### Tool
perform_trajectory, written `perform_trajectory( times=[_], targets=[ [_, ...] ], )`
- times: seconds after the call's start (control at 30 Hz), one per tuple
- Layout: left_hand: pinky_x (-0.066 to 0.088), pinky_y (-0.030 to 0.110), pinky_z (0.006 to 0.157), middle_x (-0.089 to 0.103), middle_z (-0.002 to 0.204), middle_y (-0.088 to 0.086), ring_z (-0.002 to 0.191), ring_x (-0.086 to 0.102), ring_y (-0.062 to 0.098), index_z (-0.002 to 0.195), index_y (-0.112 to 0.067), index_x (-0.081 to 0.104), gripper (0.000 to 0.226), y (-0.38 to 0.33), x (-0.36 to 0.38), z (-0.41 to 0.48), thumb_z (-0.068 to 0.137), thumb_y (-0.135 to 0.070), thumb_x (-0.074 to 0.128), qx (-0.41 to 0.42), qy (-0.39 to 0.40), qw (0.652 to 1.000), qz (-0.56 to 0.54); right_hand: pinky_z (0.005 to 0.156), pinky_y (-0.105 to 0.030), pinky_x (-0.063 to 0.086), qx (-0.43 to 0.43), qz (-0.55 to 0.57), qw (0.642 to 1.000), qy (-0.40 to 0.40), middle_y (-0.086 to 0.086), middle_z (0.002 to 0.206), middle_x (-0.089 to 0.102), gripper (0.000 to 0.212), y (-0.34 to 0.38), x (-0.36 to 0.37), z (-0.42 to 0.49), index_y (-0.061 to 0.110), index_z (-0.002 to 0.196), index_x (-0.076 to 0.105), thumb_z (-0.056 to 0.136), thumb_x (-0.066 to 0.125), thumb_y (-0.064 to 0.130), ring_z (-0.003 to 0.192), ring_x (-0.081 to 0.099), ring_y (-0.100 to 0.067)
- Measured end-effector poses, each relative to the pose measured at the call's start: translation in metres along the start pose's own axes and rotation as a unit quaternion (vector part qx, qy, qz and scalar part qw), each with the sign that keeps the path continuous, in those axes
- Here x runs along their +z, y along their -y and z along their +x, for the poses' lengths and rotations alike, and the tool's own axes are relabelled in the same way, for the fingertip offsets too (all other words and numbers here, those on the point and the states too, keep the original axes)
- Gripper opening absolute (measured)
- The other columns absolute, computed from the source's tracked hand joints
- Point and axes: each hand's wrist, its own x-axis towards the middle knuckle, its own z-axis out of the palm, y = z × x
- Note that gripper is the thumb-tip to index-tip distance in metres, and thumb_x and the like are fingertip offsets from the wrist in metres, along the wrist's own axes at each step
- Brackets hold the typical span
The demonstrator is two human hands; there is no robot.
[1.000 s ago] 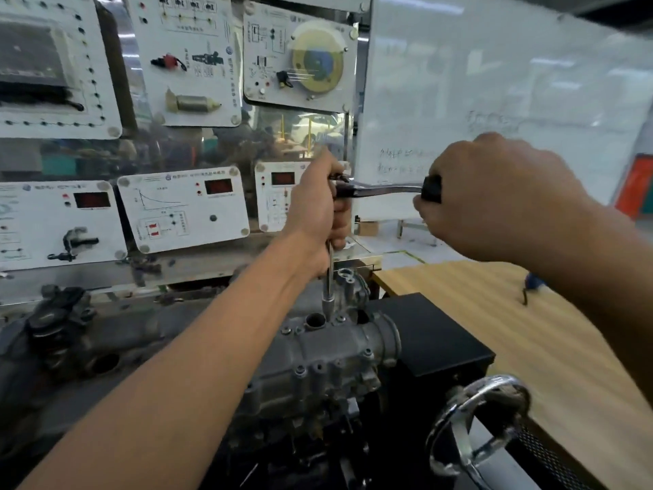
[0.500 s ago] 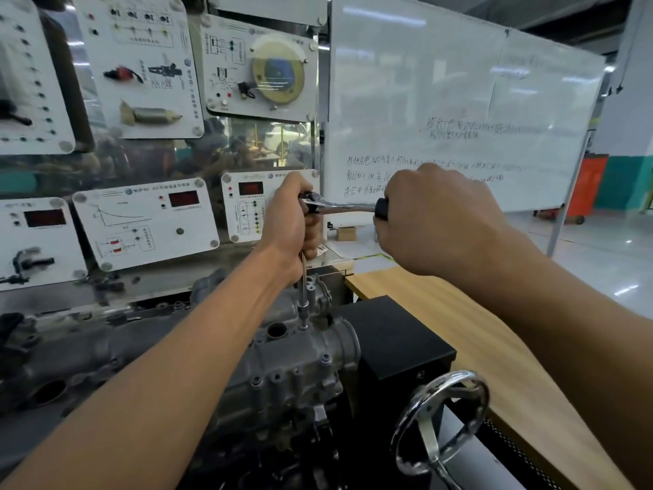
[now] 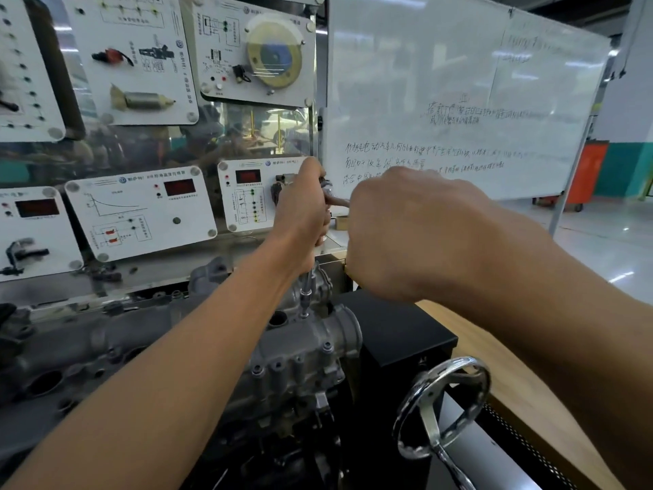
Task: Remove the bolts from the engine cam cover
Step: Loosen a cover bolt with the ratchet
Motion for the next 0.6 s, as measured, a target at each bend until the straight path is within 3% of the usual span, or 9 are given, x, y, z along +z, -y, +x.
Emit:
perform_trajectory(
  times=[0.1,0.17,0.27,0.4,0.5,0.6],
  targets=[
    [0.019,0.03,0.045,0.033,0.046,-0.007,0.042,0.022,0.011,0.055,-0.019,0.05,0.041,0.001,-0.006,0.003,0.09,-0.038,0.041,-0.002,0.009,1.0,-0.005,0.049,-0.025,0.024,0.006,-0.027,0.997,-0.077,0.001,0.068,0.036,0.007,-0.02,0.007,0.02,0.018,0.081,0.056,0.083,0.063,0.019,0.054,0.035,-0.019],
    [0.023,0.025,0.044,0.036,0.049,-0.007,0.041,0.025,0.008,0.051,-0.019,0.056,0.049,-0.003,-0.007,0.01,0.093,-0.038,0.039,-0.022,0.007,1.0,-0.008,0.053,-0.028,0.029,-0.01,-0.051,0.995,-0.088,0.001,0.069,0.034,0.01,-0.029,0.003,0.042,0.019,0.092,0.059,0.083,0.063,0.017,0.057,0.039,-0.023],
    [0.023,0.025,0.046,0.036,0.051,-0.008,0.042,0.023,0.008,0.058,-0.024,0.047,0.039,-0.006,-0.008,0.015,0.093,-0.038,0.039,-0.04,-0.022,0.998,-0.031,0.049,-0.027,0.026,-0.077,-0.103,0.984,-0.125,-0.002,0.065,0.034,0.012,-0.029,-0.004,0.065,0.014,0.074,0.048,0.078,0.056,0.007,0.053,0.038,-0.023],
    [0.022,0.025,0.047,0.036,0.049,-0.009,0.04,0.021,0.01,0.042,-0.022,0.048,0.051,-0.001,-0.011,0.019,0.089,-0.04,0.039,-0.035,-0.047,0.998,-0.032,0.046,-0.027,0.016,-0.129,-0.151,0.963,-0.179,-0.004,0.061,0.033,0.016,-0.028,0.003,0.064,0.012,0.061,0.035,0.059,0.034,-0.004,0.047,0.03,-0.02],
    [0.022,0.023,0.044,0.034,0.048,-0.01,0.04,0.02,0.01,0.042,-0.023,0.049,0.049,-0.003,-0.002,0.018,0.087,-0.041,0.04,-0.036,-0.058,0.997,-0.021,0.046,-0.028,0.015,-0.116,-0.148,0.96,-0.209,-0.004,0.062,0.03,0.03,-0.04,0.01,0.064,0.014,0.06,0.029,0.076,0.047,-0.003,0.047,0.028,-0.02],
    [0.022,0.022,0.043,0.033,0.052,-0.009,0.042,0.02,0.011,0.035,-0.022,0.058,0.06,-0.003,-0.002,0.019,0.088,-0.042,0.039,-0.029,-0.063,0.997,-0.029,0.047,-0.028,0.015,-0.107,-0.14,0.961,-0.215,-0.003,0.063,0.028,0.032,-0.042,0.011,0.068,0.015,0.061,0.028,0.08,0.048,-0.001,0.049,0.025,-0.02]
  ],
)
